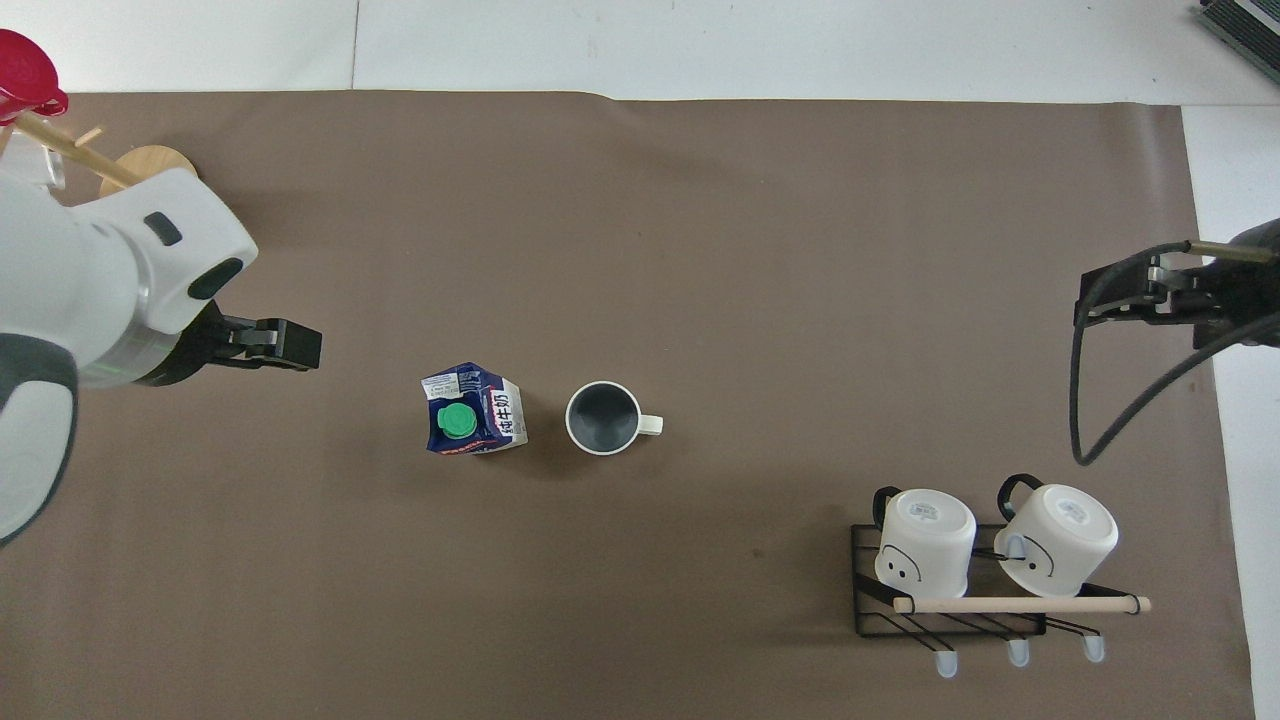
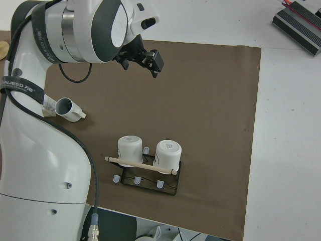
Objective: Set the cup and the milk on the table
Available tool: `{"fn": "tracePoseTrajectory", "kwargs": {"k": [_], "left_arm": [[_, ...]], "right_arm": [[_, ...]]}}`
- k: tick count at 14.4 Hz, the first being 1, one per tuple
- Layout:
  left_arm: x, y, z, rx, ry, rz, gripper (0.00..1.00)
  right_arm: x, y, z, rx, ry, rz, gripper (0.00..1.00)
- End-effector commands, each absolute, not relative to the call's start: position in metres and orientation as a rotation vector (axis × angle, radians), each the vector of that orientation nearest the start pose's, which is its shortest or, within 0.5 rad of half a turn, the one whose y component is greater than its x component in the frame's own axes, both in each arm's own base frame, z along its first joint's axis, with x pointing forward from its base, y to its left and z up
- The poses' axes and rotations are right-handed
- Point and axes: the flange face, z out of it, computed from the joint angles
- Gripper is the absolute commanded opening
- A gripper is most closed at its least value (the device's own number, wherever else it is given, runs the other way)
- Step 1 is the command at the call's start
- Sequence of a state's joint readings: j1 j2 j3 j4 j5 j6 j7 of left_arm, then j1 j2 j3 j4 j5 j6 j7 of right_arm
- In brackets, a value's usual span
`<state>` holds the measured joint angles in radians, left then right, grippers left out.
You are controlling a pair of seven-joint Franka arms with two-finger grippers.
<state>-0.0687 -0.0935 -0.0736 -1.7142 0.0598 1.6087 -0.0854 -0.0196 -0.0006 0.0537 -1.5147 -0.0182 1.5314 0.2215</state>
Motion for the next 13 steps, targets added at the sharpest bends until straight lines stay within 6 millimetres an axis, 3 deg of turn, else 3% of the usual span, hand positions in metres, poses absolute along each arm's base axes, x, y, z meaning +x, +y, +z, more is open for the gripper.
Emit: {"fn": "tracePoseTrajectory", "kwargs": {"k": [1, 6, 13], "left_arm": [[0.519, -0.069, 0.615, -3.080, 0.108, 0.022, 1.00], [0.517, -0.080, 0.615, -3.153, 0.114, 0.032, 1.00], [0.518, -0.079, 0.619, -3.153, 0.100, 0.013, 1.00]], "right_arm": [[0.542, 0.010, 0.658, -3.155, 0.255, -0.035, 1.00], [0.535, 0.010, 0.661, -3.163, 0.252, -0.017, 1.00], [0.530, 0.010, 0.657, -3.165, 0.250, -0.003, 1.00]]}}
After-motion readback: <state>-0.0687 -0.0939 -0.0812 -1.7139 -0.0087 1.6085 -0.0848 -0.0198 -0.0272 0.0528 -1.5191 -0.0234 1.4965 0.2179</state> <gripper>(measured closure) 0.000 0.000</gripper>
